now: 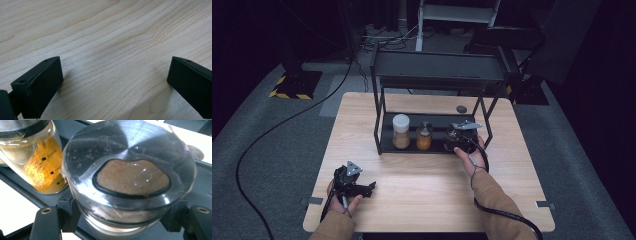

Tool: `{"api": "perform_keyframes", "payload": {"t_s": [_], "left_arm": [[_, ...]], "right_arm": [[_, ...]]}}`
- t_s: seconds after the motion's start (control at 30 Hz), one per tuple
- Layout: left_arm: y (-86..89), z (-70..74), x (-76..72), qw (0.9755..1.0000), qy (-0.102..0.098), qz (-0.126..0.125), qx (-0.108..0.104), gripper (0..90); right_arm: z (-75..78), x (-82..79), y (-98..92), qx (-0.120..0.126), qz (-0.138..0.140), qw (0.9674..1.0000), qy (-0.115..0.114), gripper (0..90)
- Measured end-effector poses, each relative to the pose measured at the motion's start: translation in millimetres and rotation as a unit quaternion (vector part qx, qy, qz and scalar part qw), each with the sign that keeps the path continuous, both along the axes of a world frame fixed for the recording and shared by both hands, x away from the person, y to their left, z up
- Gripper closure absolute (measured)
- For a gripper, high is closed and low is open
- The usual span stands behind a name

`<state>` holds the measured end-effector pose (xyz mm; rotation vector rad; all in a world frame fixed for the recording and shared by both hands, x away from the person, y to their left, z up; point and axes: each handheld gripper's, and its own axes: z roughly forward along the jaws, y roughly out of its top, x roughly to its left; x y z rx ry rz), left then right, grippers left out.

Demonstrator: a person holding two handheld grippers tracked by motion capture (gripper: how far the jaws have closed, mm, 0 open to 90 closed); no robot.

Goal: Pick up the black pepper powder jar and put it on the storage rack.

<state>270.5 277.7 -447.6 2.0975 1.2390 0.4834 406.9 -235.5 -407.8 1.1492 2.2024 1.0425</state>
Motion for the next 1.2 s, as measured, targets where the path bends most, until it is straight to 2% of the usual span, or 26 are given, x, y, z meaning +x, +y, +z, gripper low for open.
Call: {"api": "perform_keyframes", "payload": {"t_s": [0.13, 0.23, 0.47, 0.77, 1.0, 1.2], "left_arm": [[-0.1, 0.0, 0.0, 1.0, 0.0, 0.0, 0.0, 0.2], [-0.2, 0.0, -0.1, 1.0, 0.0, 0.001, 0.0, 0.2], [-0.4, -0.1, -0.2, 1.0, 0.0, 0.001, 0.0, 0.2], [-1.0, -0.3, -1.4, 1.0, 0.0, 0.003, -0.001, 0.2], [-1.1, 0.0, -1.2, 1.0, 0.0, 0.003, 0.0, 0.2], [-1.3, 0.1, -1.2, 1.0, 0.0, 0.003, 0.0, 0.2]], "right_arm": [[-0.6, 2.6, -3.4, 0.01, -0.002, 0.9999, 0.008, 30.5], [2.4, 3.4, -5.8, 0.013, -0.003, 0.9999, 0.007, 18.1], [19.9, -5.9, -13.0, 0.03, -0.004, 0.9995, -0.005, 9.4], [44.4, -30.5, -22.6, 0.028, -0.01, 0.9994, -0.019, 7.8], [54.6, -50.8, -40.0, 0.035, 0.003, 0.999, -0.029, 6.8], [64.0, -68.2, -50.9, 0.028, 0.015, 0.9987, -0.039, 6.5]]}}
